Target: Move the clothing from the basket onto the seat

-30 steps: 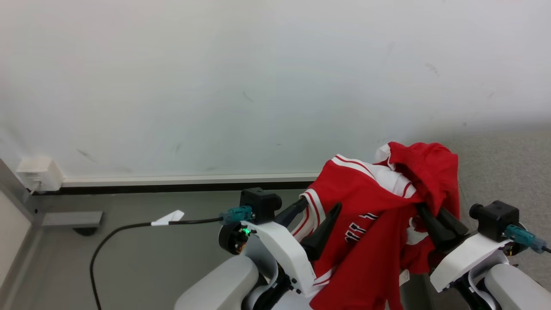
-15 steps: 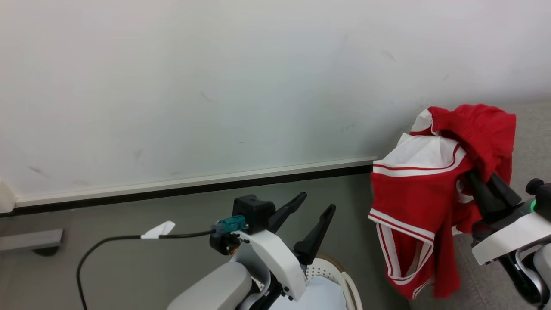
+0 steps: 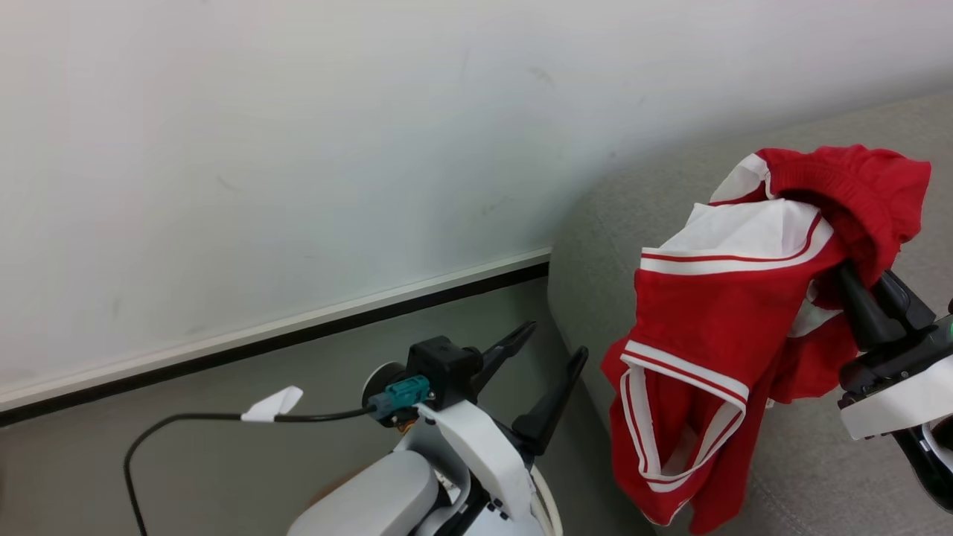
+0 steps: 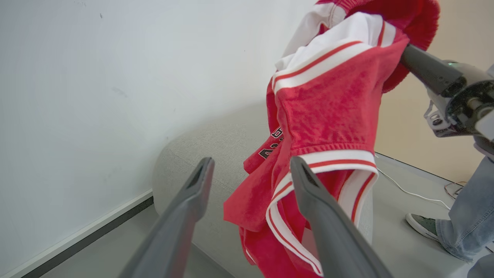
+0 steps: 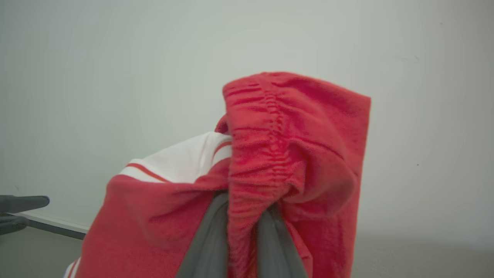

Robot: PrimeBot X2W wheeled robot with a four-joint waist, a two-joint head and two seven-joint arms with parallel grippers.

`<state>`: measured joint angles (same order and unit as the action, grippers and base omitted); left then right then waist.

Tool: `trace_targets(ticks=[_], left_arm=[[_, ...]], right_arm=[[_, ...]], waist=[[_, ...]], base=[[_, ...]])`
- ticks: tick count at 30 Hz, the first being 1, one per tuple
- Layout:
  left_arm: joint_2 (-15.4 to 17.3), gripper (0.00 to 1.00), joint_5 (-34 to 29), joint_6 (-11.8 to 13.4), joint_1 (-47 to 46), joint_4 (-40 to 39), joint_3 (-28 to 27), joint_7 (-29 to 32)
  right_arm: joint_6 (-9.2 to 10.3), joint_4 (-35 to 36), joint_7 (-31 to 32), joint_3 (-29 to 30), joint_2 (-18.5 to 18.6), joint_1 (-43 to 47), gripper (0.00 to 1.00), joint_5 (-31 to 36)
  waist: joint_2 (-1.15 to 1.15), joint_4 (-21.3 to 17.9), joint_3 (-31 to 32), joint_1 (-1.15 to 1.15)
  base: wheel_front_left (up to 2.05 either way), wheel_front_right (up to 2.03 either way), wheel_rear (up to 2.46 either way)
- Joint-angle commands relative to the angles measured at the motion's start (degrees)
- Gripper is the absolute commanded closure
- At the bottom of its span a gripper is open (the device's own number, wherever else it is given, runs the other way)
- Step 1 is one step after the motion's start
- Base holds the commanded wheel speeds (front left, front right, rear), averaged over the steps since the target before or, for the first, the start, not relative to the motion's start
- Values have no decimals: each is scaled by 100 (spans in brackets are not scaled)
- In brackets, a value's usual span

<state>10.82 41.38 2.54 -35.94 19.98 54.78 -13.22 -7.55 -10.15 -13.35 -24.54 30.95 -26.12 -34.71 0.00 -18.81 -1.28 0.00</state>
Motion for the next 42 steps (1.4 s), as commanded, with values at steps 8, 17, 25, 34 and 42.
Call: trace_targets(ticks=[8, 17, 25, 34, 42], left_arm=[[33, 0, -34, 6, -72, -6, 24, -48], [39, 0, -51, -20, -180, 14, 71, 38], [152, 0, -182, -42, -504, -127, 168, 317], [299, 0, -423, -99, -997, -487, 324, 689], [240, 0, -628, -133, -1424, -615, 425, 857]], right_arm=[[12, 433, 111, 137, -4, 0, 100, 116], [12, 727, 201, 381, -15, -78, 100, -46], [12, 810, 195, 894, 428, -924, 100, -349], [12, 224, 159, 1446, 1041, -2065, 100, -663], [12, -548, 21, 1800, 1454, -2953, 100, -1116]], waist=[[0, -812, -186, 0], [0, -1097, -452, 0], [0, -957, -1091, 0], [0, -611, -2072, 0], [0, -357, -2873, 0]], base=[[0, 0, 0], [0, 0, 0], [0, 0, 0], [0, 0, 0], [0, 0, 0]])
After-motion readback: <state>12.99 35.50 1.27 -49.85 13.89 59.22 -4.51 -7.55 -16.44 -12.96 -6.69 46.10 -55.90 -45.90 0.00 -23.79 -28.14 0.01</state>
